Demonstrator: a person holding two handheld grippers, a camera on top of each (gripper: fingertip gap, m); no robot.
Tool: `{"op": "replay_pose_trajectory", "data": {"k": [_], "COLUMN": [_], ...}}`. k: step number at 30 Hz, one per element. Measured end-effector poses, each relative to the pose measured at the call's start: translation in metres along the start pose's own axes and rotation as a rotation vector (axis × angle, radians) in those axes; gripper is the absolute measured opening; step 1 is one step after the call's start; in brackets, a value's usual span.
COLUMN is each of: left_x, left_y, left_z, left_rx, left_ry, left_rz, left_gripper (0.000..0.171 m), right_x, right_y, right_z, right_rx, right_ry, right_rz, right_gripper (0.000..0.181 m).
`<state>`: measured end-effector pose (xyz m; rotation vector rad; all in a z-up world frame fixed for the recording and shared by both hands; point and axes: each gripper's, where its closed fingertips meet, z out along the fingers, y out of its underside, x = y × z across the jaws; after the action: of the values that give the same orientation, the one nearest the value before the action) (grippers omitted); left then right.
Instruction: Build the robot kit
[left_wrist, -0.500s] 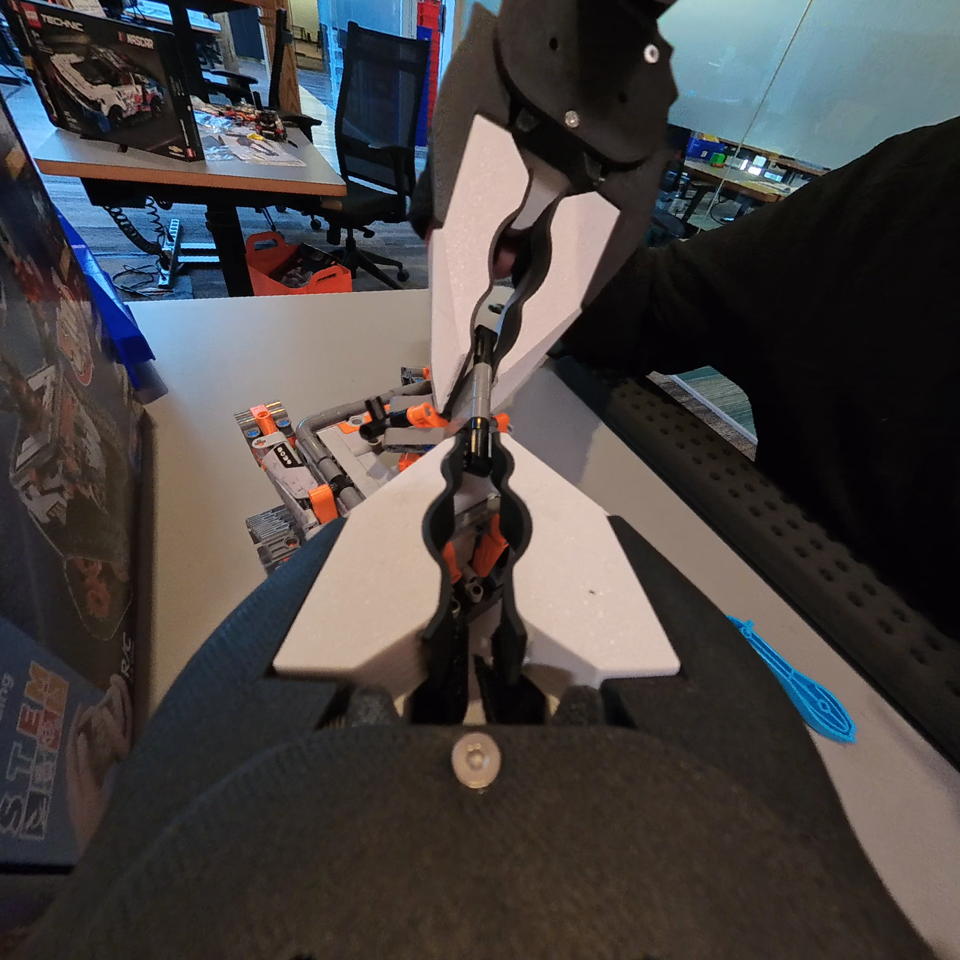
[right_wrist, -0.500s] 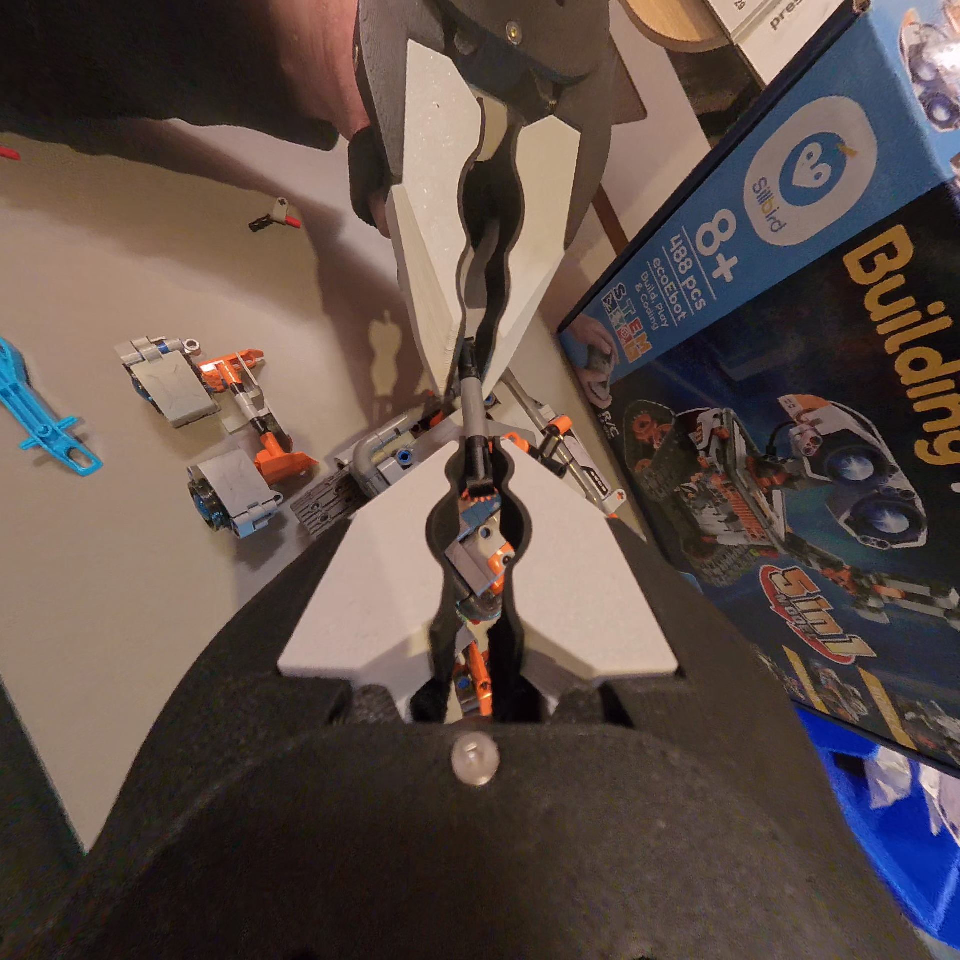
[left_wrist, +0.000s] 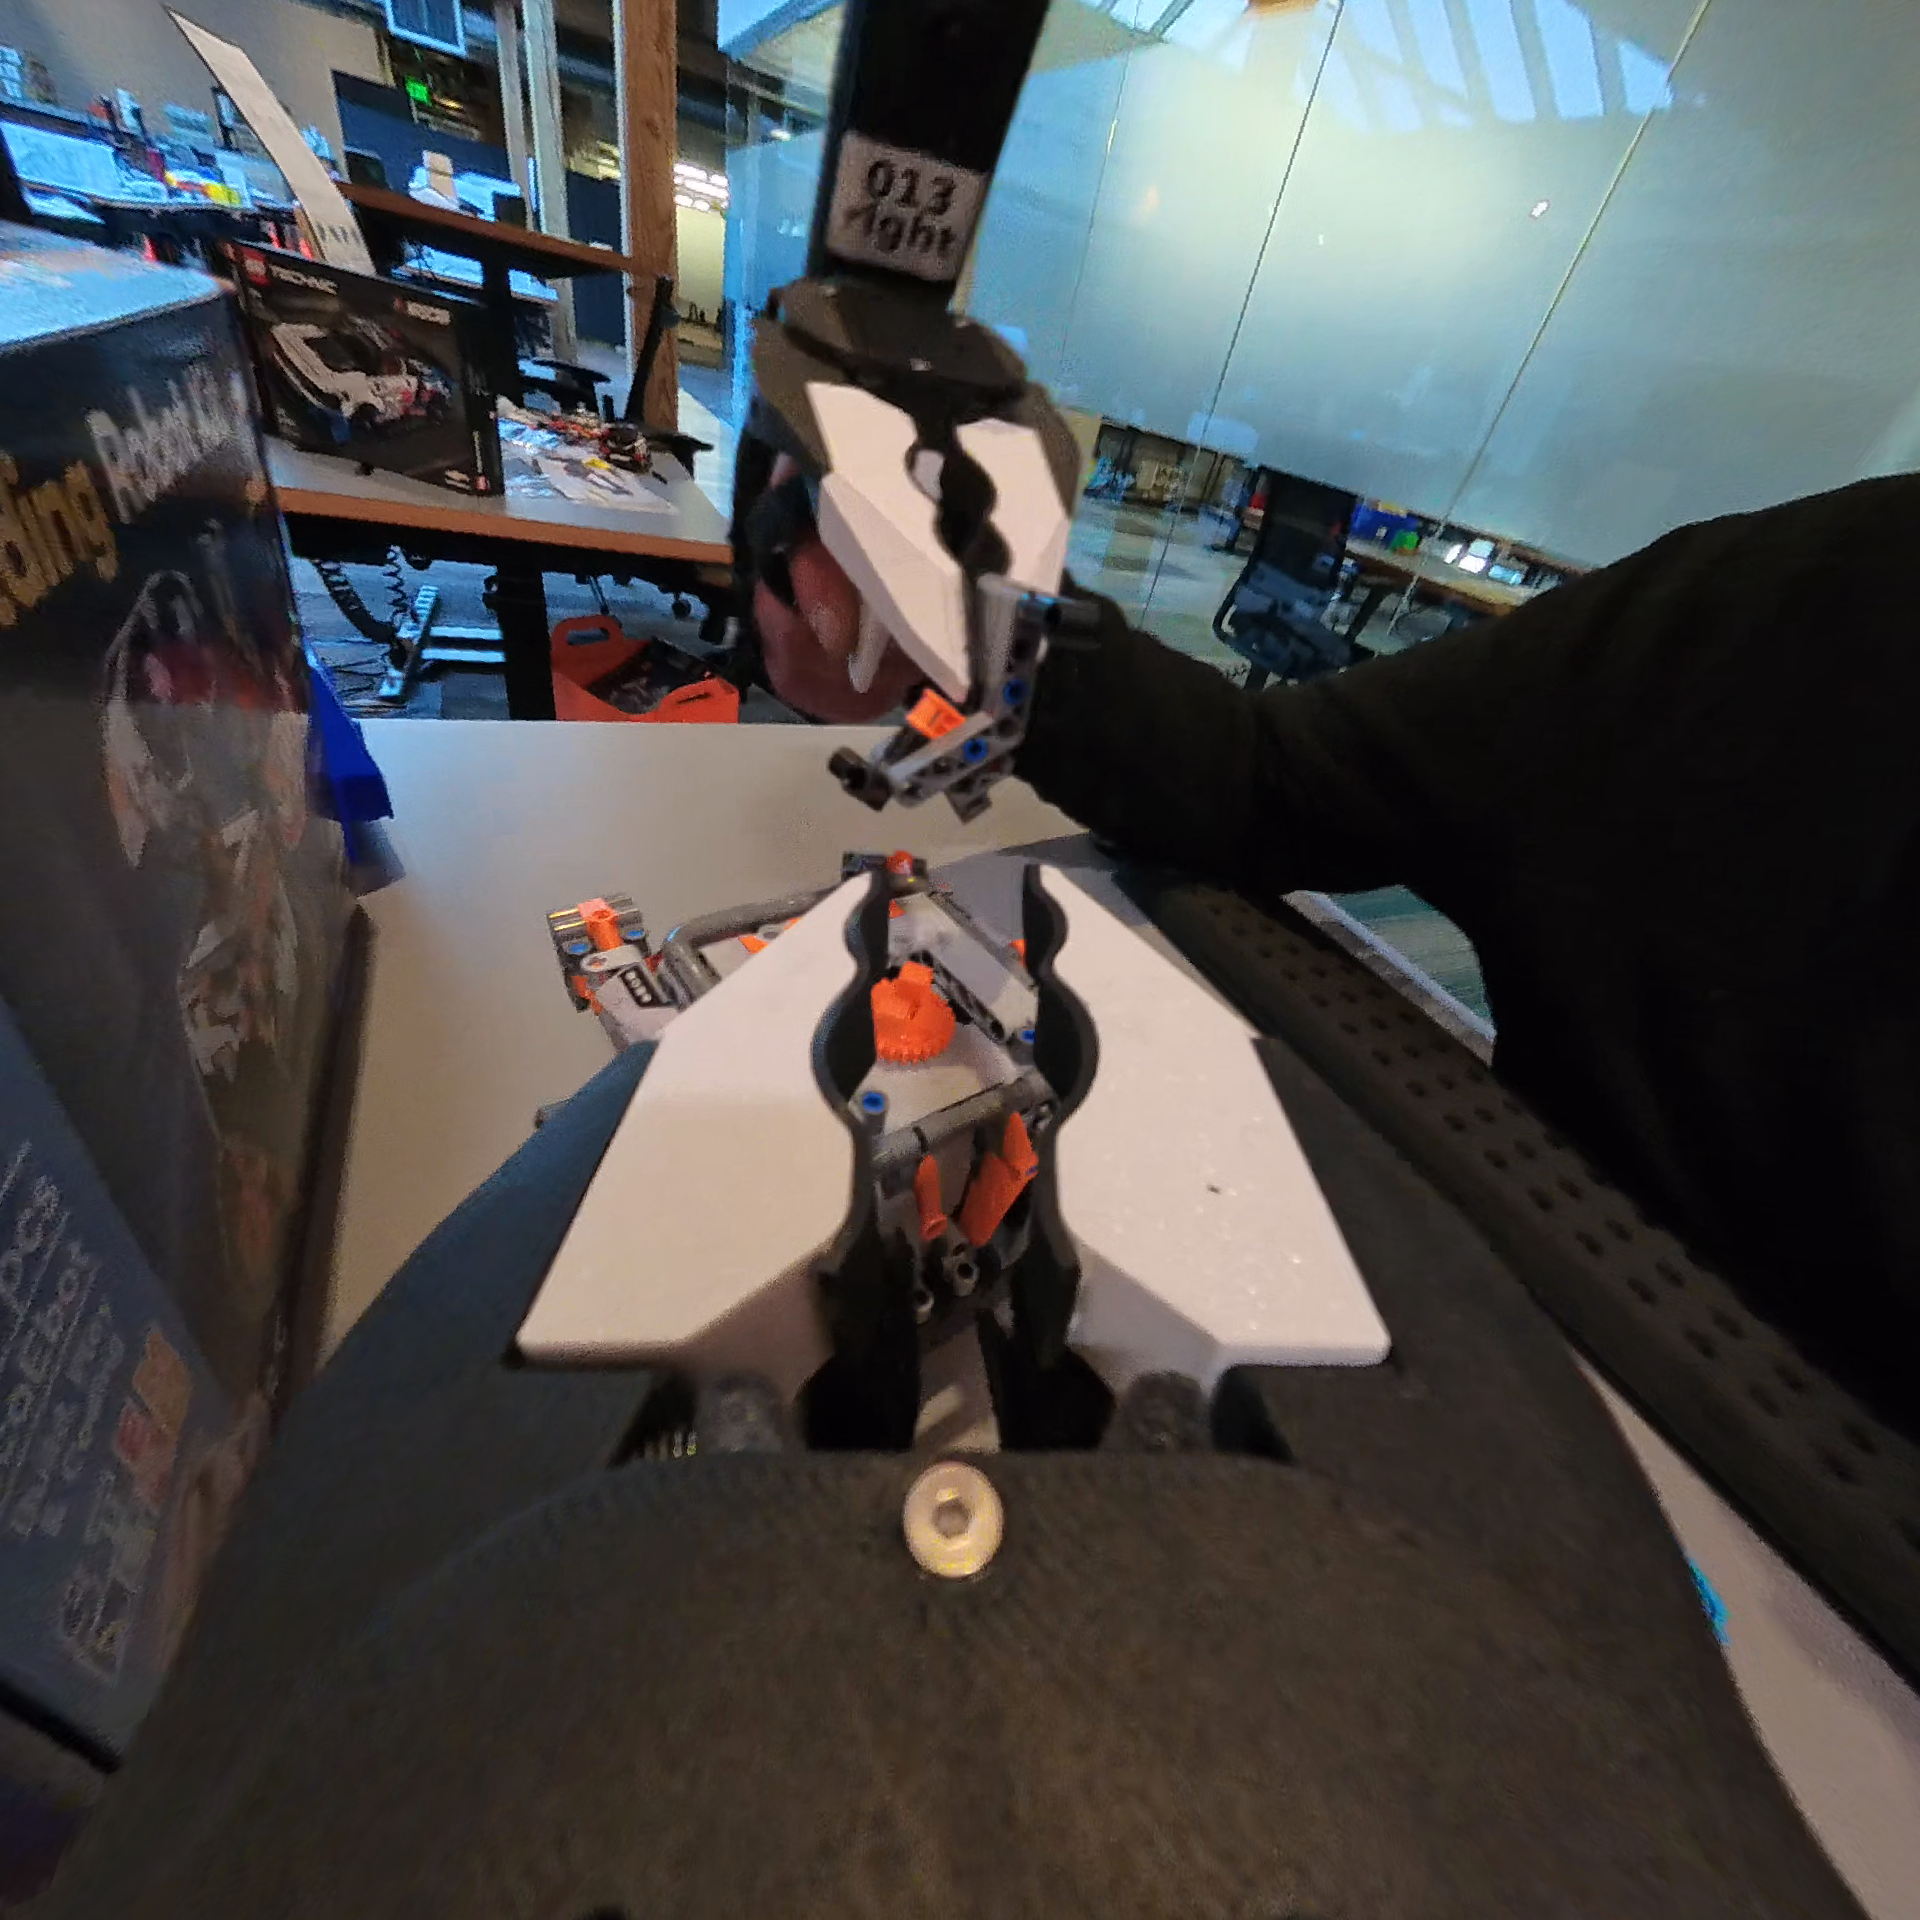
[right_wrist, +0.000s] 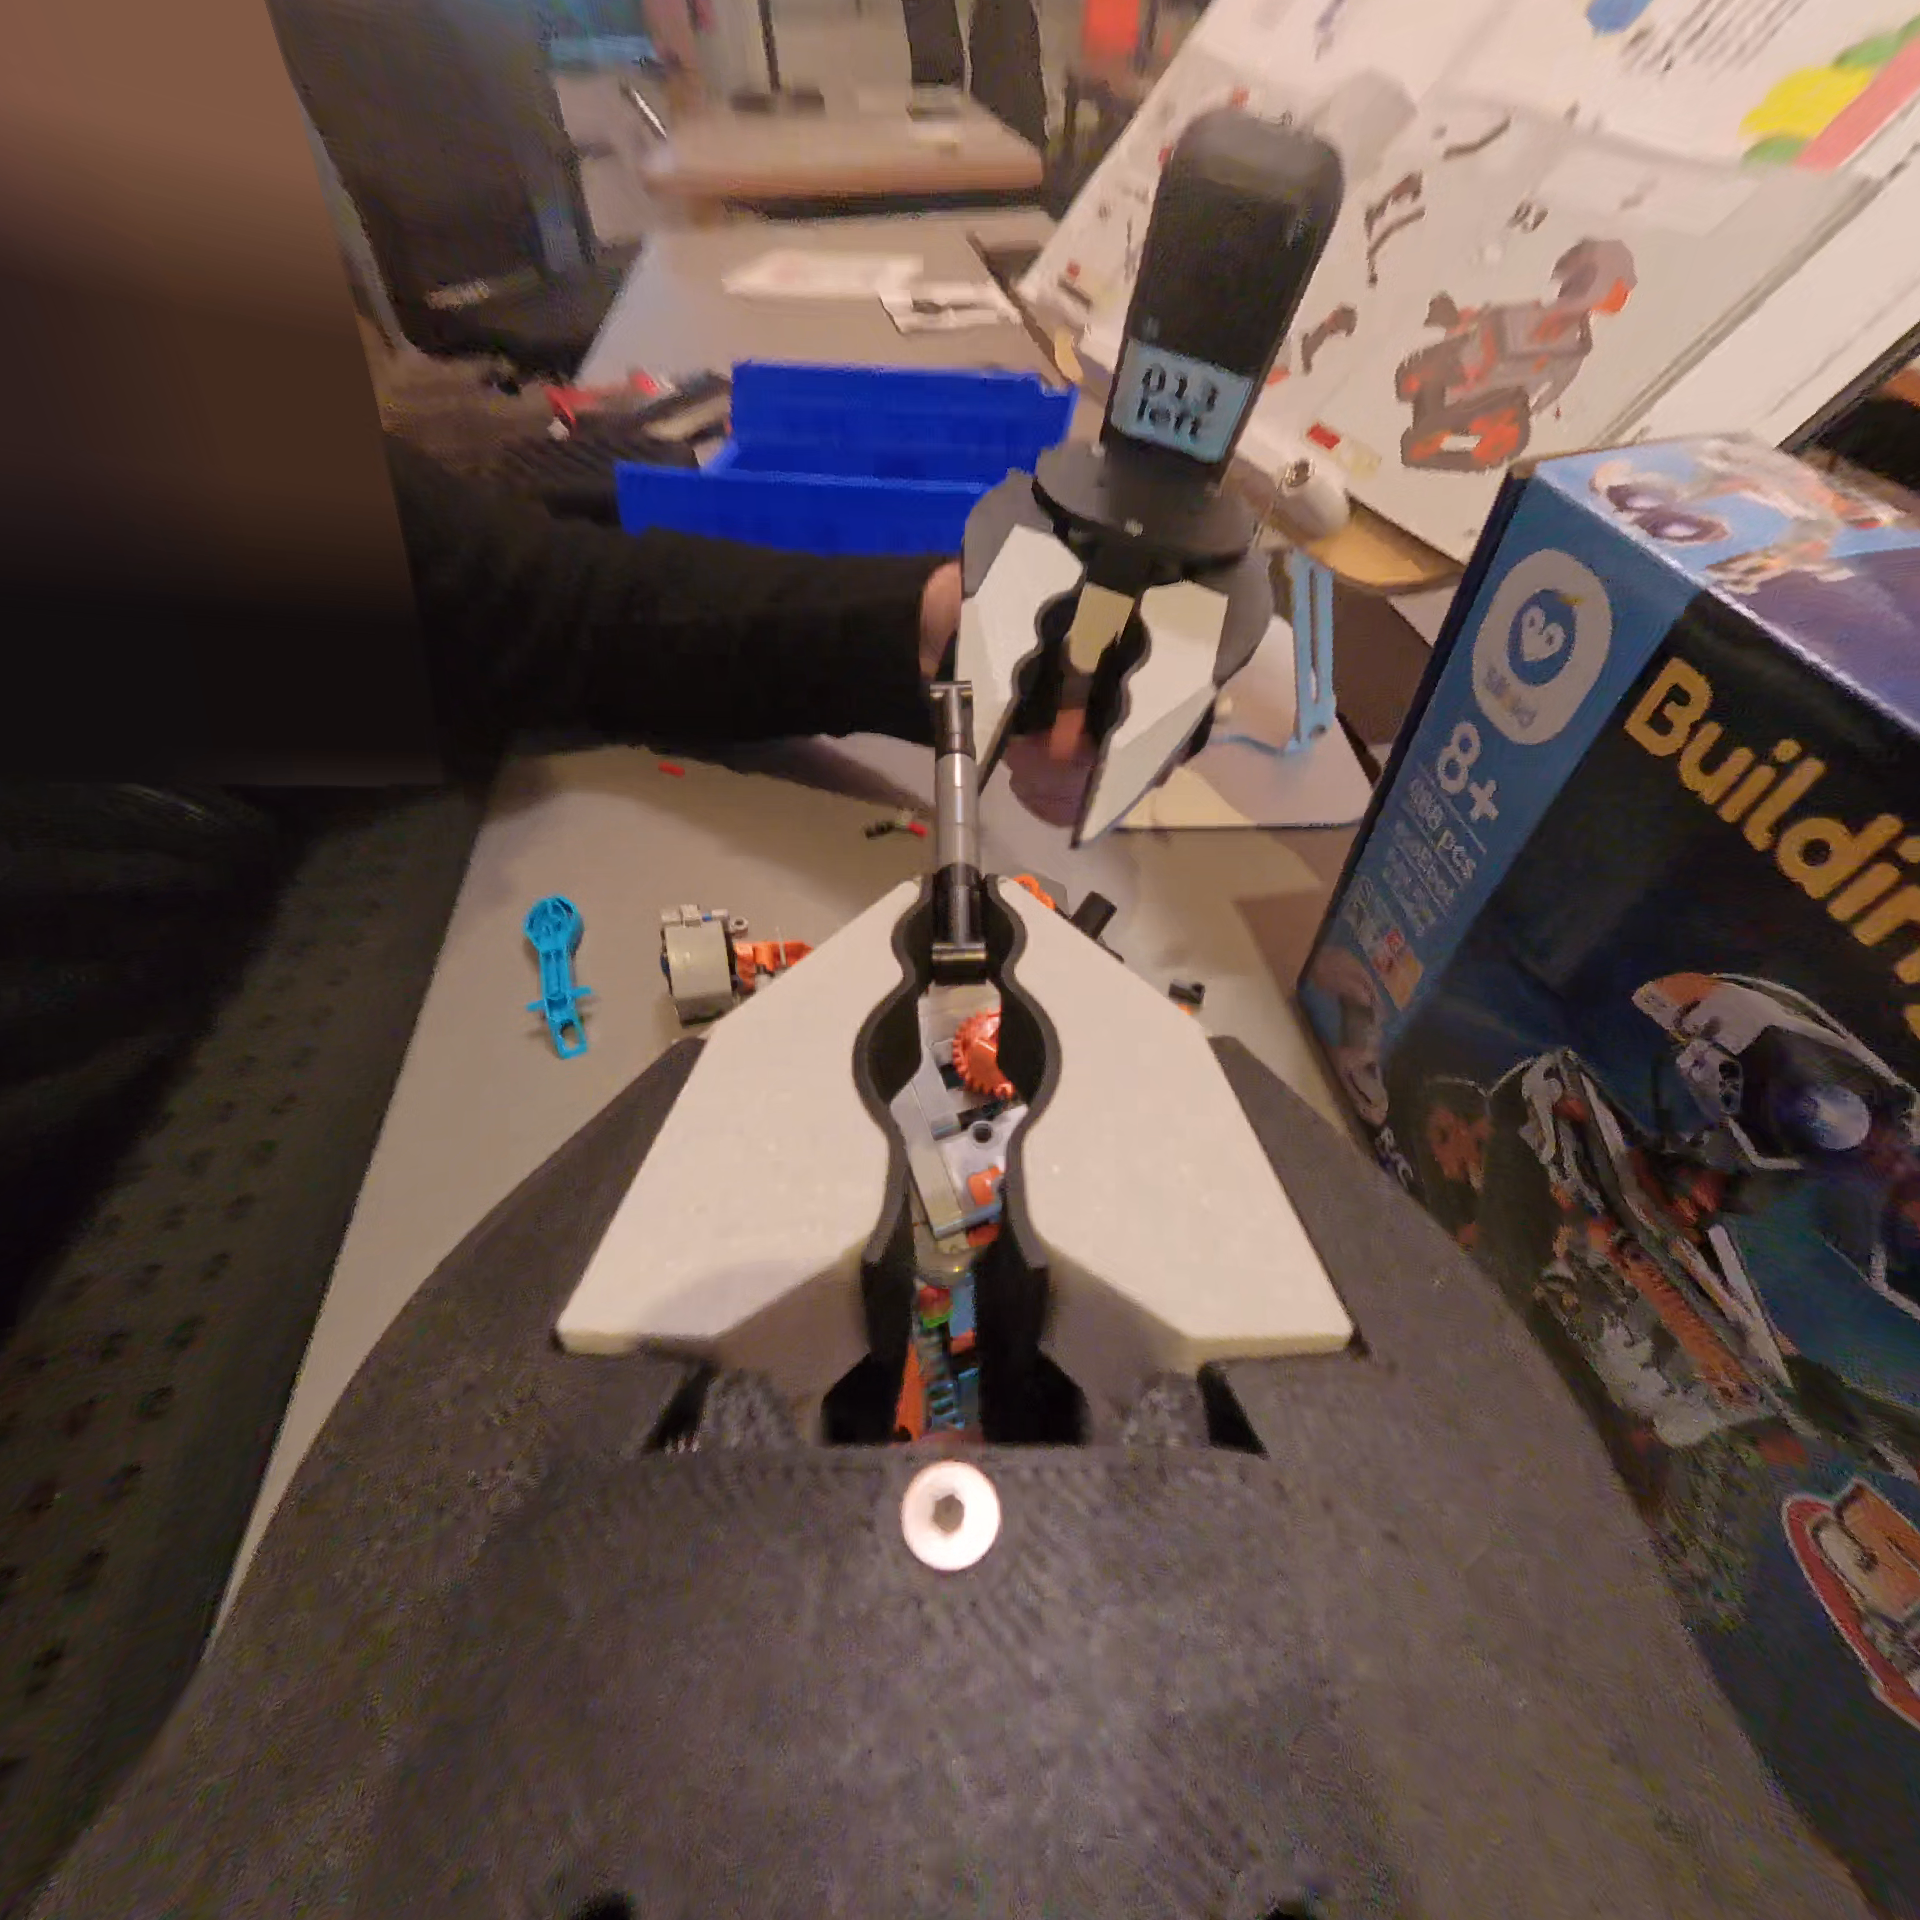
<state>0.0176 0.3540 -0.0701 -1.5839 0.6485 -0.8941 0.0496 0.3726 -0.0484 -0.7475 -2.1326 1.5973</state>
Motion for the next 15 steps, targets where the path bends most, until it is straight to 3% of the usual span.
{"op": "replay_pose_trajectory", "data": {"k": [4,9,15], "left_x": [0.004,0.017,0.049], "left_y": [0.002,0.000,-0.004], "left_z": [0.015,0.028,0.037], "left_rx": [0.004,0.041,0.056], "left_ry": [0.024,0.110,0.271], "left_rz": [-0.029,-0.087,-0.085], "left_gripper": [0.032,0.037,0.036], "right_x": [-0.017,-0.046,-0.057], "right_y": [-0.009,-0.012,-0.012], "right_z": [-0.006,0.002,0.005], "right_rx": [0.117,0.129,0.143], "right_ry": [-0.130,-0.234,-0.286], "right_rz": [-0.036,-0.134,-0.159], "right_gripper": [0.006,0.006,0.006]}}
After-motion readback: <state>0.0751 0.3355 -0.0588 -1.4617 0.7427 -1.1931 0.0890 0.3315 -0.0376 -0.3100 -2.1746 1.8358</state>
